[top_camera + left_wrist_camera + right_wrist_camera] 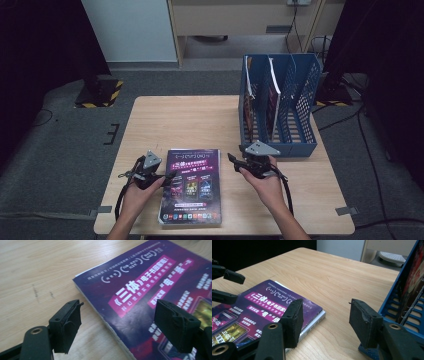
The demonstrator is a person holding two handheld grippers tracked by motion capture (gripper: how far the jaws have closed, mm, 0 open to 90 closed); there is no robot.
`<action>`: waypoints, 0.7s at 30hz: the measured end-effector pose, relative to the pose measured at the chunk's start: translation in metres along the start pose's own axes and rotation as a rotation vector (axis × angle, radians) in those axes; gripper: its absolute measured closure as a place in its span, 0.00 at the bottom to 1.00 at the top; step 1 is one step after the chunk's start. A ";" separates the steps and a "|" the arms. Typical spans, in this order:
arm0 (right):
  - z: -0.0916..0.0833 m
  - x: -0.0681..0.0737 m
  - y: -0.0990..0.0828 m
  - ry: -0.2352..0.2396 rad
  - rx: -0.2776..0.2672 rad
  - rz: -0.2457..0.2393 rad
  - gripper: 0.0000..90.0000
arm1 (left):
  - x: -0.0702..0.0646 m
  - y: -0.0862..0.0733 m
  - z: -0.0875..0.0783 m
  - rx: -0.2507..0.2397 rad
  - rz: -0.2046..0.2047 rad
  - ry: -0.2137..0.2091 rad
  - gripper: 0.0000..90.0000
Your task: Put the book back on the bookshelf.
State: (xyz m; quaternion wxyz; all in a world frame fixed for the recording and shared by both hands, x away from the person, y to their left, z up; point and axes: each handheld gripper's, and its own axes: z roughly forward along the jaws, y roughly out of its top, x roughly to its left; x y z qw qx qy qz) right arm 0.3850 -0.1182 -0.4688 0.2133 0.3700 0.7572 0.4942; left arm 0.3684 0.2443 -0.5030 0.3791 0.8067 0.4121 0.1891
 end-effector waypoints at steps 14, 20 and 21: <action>0.006 0.000 -0.006 0.011 0.056 -0.007 0.46 | 0.005 -0.006 0.007 0.012 -0.077 -0.073 0.27; 0.008 0.003 -0.007 0.022 0.070 -0.012 0.44 | 0.007 -0.007 0.008 -0.019 -0.089 -0.082 0.20; 0.009 0.003 -0.007 0.024 0.074 -0.016 0.44 | 0.005 -0.008 0.009 -0.021 -0.088 -0.084 0.20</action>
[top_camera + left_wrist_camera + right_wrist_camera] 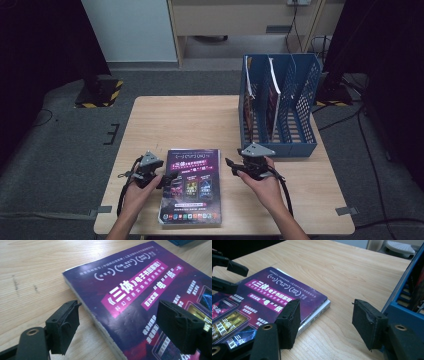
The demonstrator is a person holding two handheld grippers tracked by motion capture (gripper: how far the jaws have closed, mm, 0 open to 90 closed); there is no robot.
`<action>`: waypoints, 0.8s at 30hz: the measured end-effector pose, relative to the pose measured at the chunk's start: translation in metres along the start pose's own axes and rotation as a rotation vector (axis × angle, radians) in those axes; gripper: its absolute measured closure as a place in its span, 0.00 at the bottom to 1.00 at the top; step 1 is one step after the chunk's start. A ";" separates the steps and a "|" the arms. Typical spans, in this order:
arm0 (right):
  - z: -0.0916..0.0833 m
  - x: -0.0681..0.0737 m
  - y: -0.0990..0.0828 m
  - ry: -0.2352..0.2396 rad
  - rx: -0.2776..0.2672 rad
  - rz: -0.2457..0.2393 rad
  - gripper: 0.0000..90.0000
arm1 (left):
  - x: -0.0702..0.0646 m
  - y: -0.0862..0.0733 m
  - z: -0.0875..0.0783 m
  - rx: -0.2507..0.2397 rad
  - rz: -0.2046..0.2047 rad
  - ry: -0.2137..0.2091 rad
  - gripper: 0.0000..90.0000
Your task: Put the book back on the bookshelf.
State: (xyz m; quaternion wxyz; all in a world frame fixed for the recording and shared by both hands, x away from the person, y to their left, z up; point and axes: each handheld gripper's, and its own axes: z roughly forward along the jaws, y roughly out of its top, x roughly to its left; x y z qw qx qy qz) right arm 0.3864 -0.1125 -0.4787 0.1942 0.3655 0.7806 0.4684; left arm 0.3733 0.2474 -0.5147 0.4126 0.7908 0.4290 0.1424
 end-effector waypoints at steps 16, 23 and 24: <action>0.010 0.005 -0.006 0.040 0.073 -0.016 0.40 | -0.009 0.000 0.008 0.019 0.075 0.018 0.27; 0.018 0.010 -0.012 0.099 0.126 -0.016 0.33 | -0.020 0.004 0.013 0.025 0.134 0.016 0.25; 0.019 0.010 -0.013 0.118 0.134 -0.008 0.32 | -0.020 0.004 0.013 0.024 0.137 0.017 0.25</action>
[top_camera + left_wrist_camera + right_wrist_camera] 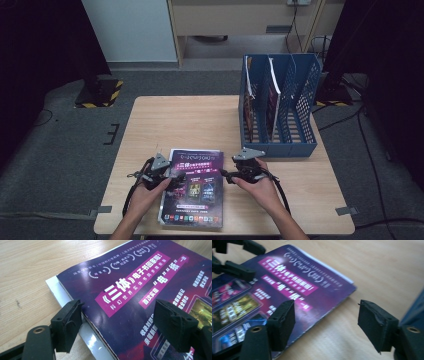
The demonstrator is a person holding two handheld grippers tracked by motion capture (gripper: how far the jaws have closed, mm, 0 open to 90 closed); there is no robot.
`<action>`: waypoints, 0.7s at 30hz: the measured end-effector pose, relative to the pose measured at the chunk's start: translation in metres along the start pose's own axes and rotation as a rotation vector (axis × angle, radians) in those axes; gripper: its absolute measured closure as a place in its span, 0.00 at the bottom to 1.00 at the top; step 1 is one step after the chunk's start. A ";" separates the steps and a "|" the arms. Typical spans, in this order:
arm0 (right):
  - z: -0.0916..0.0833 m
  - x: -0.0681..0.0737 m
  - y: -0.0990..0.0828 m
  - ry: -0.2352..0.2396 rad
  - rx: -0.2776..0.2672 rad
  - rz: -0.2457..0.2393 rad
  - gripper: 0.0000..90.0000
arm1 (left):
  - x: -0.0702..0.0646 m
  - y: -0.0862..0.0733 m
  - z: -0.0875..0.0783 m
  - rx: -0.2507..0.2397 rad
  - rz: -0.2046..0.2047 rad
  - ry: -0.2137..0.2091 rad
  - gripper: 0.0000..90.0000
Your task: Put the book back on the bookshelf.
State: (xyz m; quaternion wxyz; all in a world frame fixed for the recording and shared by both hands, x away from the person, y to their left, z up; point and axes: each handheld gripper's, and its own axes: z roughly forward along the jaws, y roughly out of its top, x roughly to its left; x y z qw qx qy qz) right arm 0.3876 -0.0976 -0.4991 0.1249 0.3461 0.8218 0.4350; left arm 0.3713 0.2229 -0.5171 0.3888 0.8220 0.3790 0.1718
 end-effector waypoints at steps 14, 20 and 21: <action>0.028 -0.002 -0.014 0.182 0.125 0.110 0.13 | -0.001 -0.002 0.001 -0.006 -0.005 0.002 0.23; 0.033 0.002 -0.016 0.217 0.141 0.116 0.13 | -0.001 -0.002 0.001 -0.011 0.002 0.006 0.23; 0.033 0.002 -0.016 0.217 0.141 0.116 0.13 | -0.001 -0.002 0.001 -0.011 0.002 0.006 0.23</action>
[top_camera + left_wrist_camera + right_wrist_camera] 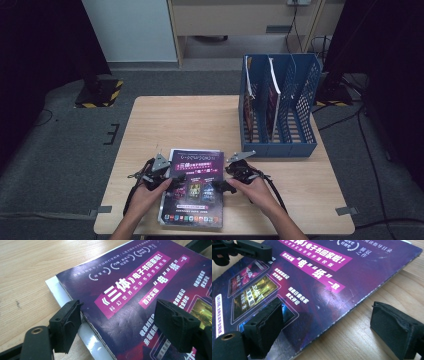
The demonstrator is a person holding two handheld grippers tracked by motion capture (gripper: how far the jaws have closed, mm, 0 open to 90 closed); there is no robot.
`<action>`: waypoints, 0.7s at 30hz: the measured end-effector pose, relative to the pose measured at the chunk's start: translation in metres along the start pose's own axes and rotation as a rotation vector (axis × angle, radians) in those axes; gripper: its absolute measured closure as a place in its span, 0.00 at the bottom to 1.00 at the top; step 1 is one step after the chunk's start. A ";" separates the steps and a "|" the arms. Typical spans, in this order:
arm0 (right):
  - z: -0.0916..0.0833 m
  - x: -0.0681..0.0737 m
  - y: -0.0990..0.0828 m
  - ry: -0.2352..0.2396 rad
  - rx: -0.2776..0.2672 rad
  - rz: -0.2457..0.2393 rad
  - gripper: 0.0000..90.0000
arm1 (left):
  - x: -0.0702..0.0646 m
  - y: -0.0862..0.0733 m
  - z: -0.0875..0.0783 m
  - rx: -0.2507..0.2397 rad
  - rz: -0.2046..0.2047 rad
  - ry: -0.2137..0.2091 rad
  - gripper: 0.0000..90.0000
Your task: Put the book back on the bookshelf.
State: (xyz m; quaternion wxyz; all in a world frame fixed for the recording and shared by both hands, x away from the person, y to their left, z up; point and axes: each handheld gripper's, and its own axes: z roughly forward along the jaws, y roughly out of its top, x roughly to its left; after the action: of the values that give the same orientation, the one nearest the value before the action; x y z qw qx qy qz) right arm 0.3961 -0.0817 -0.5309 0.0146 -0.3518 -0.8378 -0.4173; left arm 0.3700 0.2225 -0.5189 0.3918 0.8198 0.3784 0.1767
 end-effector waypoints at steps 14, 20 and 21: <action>0.006 0.002 0.001 0.028 -0.026 -0.016 0.17 | 0.000 -0.001 0.000 -0.001 -0.008 -0.002 0.23; -0.004 0.008 0.009 0.045 -0.101 -0.030 0.21 | -0.001 -0.001 0.000 -0.002 0.006 0.005 0.21; -0.007 0.010 0.011 0.049 -0.114 -0.037 0.21 | 0.000 -0.001 0.000 -0.001 0.005 0.004 0.21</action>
State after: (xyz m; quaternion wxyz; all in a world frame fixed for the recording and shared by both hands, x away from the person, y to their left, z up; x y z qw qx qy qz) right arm 0.3932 -0.0761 -0.5159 0.0074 -0.3262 -0.8184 -0.4731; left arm 0.3693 0.2229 -0.5194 0.3913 0.8201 0.3770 0.1795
